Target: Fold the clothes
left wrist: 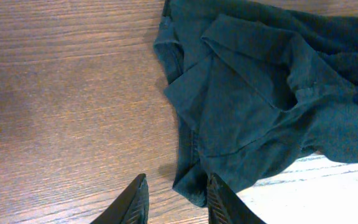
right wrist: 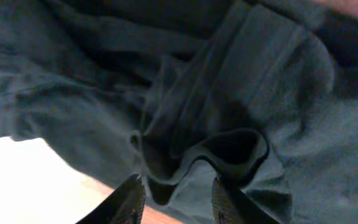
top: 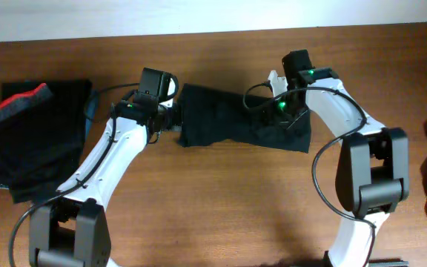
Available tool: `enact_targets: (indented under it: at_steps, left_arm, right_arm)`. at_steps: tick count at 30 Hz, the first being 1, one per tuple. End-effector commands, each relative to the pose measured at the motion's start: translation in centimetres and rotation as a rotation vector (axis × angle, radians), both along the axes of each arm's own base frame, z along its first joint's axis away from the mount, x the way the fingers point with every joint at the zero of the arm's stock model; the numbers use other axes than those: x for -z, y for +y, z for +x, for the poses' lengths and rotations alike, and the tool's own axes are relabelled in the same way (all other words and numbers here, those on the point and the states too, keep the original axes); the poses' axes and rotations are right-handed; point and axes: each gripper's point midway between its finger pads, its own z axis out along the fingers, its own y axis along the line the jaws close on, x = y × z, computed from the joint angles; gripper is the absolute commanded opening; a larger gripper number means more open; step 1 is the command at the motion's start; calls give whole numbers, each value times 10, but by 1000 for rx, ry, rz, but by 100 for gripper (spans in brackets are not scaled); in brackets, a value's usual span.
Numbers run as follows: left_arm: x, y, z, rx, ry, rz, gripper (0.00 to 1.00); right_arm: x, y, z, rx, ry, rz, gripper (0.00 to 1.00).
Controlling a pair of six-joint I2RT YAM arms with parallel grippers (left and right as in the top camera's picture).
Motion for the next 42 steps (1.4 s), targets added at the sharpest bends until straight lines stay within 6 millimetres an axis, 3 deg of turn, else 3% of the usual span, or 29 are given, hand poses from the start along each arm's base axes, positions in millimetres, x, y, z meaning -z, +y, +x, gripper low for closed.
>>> enact_targets:
  at_steps: [1,11,14,21,26,30,33,38,42]
  left_arm:
    - [-7,3,4,-1,-22,7,31]
    - [-7,3,4,-1,-22,7,31]
    - [-7,3,4,-1,-22,7,31]
    - [-7,3,4,-1,-22,7,31]
    - [-7,3,4,-1,-22,7,31]
    - [-7,2,4,-1,-21,7,31]
    - [-7,3,4,-1,-21,8,31]
    - [-7,3,4,-1,-21,8,31]
    - [-7,3,4,-1,-22,7,31]
  right_arm:
    - [19,-5,-4,38,48,-43,40]
    - [20,-5,-4,37,51,-44,35]
    - [20,-5,-5,37,53,-44,28]
    - [20,1,-6,23,52,-44,35]
    - [20,5,-7,11,51,-48,34]
    - [25,0,-10,17,58,-86,24]
    - [32,-4,-17,21,80,-105,4]
    - [37,-5,-29,18,121,-109,4]
    - [26,8,-40,-53,136,-61,4]
